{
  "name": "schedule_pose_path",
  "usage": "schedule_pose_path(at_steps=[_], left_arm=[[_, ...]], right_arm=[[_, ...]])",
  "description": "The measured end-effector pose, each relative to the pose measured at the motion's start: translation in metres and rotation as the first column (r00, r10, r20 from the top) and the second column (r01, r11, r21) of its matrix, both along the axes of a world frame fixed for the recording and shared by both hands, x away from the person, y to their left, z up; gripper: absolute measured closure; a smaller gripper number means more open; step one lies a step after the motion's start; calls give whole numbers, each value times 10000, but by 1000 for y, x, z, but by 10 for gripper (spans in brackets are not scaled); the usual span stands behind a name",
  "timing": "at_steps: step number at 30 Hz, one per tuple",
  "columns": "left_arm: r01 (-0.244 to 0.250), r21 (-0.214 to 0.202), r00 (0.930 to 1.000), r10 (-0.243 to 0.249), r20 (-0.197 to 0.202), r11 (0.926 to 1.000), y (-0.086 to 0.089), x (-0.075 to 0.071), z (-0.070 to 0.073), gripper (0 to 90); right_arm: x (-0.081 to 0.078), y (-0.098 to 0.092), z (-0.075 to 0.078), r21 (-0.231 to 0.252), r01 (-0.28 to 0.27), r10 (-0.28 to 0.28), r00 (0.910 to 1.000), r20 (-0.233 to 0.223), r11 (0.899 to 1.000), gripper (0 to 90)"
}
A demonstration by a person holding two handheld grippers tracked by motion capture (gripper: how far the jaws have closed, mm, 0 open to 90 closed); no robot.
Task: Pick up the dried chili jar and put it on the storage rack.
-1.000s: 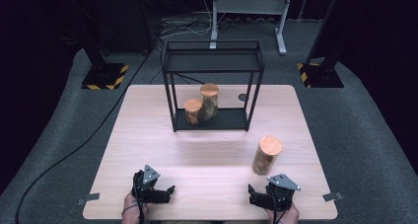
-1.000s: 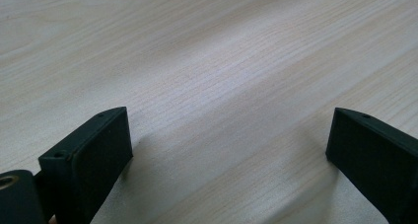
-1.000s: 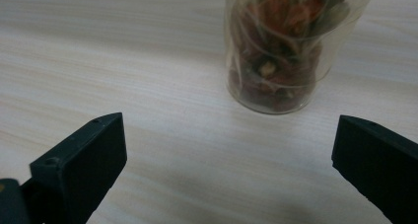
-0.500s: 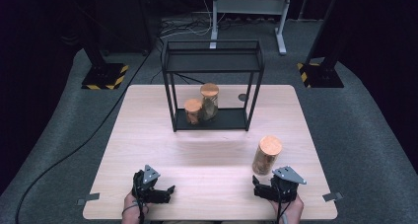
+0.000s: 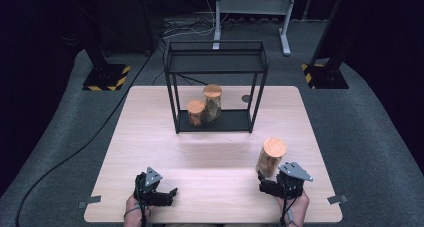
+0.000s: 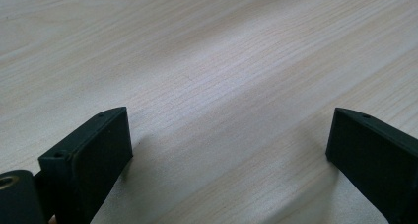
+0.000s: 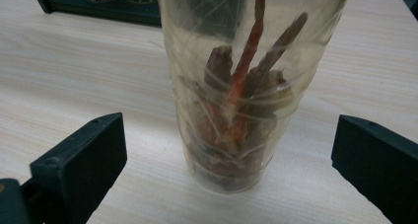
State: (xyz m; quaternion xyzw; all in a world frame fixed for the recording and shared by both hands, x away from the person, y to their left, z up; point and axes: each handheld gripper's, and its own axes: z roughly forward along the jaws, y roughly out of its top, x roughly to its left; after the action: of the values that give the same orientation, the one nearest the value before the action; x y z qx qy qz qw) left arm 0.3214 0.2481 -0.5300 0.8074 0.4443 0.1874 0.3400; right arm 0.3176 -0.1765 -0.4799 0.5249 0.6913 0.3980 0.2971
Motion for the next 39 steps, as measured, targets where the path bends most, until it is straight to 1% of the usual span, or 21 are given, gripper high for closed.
schedule_pose_path(at_steps=[13,17,20,29,37,39], left_arm=[[0,-1,10000,0,2,10000,0,0,0,30],[4,3,10000,-4,2,10000,0,0,0,30],[5,2,10000,-5,2,10000,0,0,0,31],[2,-2,10000,-2,2,10000,0,0,0,30],[8,4,10000,-8,-1,10000,0,0,0,30],[19,11,10000,-19,-2,10000,0,0,0,30]], right_arm=[[11,-1,13,103,-254,249,9987,453,9996,0],[16,1,16,166,-320,308,9971,689,9994,0],[21,2,19,121,-366,354,9956,872,9993,0],[32,5,20,190,-439,417,9937,1044,9989,0],[36,6,20,329,-647,587,9858,1573,9974,0],[36,6,19,339,-563,498,9844,1685,9978,8]])
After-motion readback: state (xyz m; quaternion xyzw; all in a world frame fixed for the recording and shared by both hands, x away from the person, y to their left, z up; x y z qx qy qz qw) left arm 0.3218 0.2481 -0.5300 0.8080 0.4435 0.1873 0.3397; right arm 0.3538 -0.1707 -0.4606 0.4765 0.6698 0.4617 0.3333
